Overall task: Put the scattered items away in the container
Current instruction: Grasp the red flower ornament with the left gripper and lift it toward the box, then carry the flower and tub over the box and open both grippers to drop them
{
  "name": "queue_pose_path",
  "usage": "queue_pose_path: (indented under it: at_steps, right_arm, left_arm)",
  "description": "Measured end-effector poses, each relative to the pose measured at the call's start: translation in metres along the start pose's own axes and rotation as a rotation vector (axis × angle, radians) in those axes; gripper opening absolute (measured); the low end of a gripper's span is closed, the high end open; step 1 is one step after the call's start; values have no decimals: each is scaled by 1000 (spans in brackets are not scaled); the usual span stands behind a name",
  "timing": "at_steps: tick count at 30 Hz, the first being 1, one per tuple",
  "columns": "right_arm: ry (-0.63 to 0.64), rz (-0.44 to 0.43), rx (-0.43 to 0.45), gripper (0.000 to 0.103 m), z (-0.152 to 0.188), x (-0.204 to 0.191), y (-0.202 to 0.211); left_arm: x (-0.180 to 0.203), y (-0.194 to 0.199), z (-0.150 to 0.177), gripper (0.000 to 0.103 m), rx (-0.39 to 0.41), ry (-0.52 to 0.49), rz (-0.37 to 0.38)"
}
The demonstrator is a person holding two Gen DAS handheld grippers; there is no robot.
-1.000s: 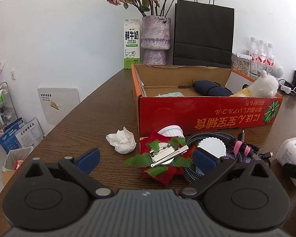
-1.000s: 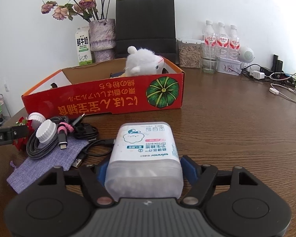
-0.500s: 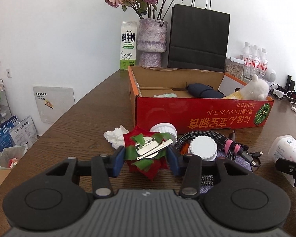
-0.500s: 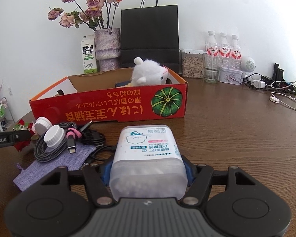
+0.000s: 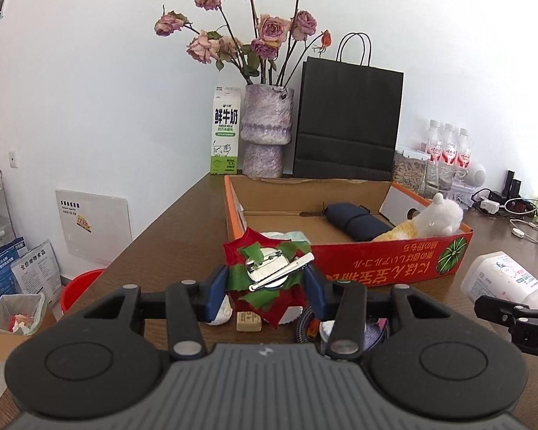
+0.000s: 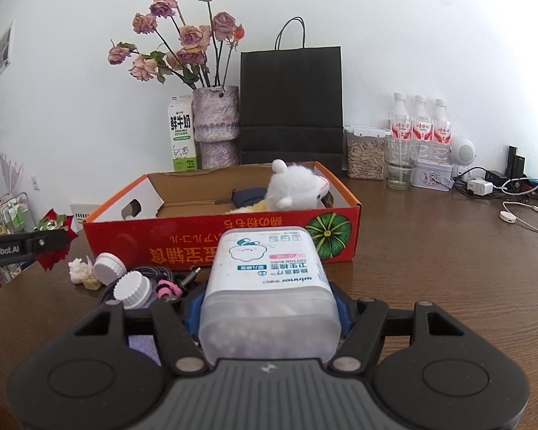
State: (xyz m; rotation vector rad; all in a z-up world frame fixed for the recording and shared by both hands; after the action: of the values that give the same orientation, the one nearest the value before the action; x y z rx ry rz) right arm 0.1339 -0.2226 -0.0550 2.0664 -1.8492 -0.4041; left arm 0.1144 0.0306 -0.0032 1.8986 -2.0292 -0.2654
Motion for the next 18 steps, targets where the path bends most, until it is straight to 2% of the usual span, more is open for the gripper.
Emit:
queue_pose_path:
  at_steps: [7,18]
  right_arm:
    - [27,-28,72,65,-34,-18,-9]
    - [32,-52,143,65,-85,-42,-54]
  left_arm:
    - [14,-12,-28,47,59,-15,21]
    - [18,-52,-67,47,109,9,13]
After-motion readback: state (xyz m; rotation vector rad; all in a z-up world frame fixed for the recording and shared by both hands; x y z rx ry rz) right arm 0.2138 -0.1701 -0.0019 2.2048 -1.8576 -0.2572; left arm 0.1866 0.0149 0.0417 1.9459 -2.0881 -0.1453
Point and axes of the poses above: each gripper's, at about its wrist camera, not at the fingertips, and y roughly against the way its jaws point, x to its right, z to its underside, the point moved 2 cm from there along -y, roughly the way its jaws point, and after that the axes turned 9 degrees about z, right-handed, at the moved point
